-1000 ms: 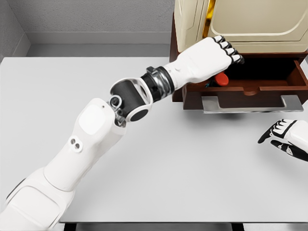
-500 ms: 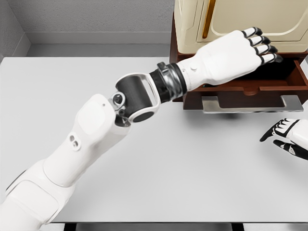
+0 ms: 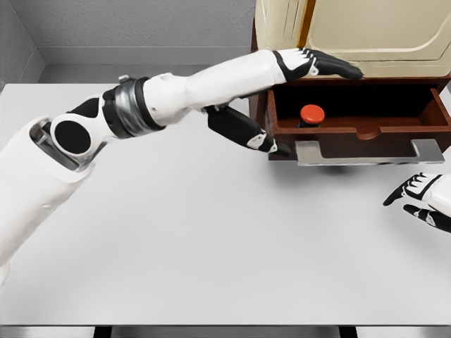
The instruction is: Put the switch into the drawer with left arm, and close the drawer with right arm
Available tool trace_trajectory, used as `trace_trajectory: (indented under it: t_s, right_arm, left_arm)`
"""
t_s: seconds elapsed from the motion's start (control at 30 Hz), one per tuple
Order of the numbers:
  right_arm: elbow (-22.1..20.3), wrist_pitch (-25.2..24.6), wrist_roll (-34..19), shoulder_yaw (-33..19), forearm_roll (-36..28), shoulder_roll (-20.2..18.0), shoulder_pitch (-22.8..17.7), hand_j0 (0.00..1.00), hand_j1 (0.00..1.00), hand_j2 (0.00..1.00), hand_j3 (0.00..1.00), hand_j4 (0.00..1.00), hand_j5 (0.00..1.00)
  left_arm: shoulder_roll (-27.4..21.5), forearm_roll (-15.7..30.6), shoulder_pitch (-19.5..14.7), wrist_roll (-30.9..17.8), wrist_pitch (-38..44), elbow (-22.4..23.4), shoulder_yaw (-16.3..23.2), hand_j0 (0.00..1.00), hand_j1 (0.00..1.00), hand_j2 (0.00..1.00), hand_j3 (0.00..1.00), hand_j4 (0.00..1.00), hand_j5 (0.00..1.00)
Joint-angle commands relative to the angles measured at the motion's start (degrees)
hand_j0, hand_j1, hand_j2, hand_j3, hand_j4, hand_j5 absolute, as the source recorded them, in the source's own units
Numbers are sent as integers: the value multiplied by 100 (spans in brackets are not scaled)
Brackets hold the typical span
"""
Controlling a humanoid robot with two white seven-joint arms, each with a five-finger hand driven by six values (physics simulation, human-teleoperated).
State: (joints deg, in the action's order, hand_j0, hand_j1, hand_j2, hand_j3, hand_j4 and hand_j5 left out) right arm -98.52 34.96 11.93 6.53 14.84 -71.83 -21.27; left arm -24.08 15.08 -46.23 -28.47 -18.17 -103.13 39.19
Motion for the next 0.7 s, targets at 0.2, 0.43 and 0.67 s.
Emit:
trace_trajectory:
  t_s: [0.2,0.43,0.67]
  right_arm:
    - [-9,4,2,-2,-34,-42,0,56,56,56,56,56,56]
    - [-9,4,11,6,-43,-50,0,57,57,57,57,57,57]
    - [-9,4,2,-2,-69,-68,0,57,57,57,57,57,57]
  left_arm:
    - [-650,2288,9,-396,516,-6,353,100,100,100,100,100,100]
    - [-730,2675,9,-387,1578,-6,317,100,100,100,100,100,100]
    - [-712,3088,132,-387,2221,-6,309,100,100,100,100,100,100]
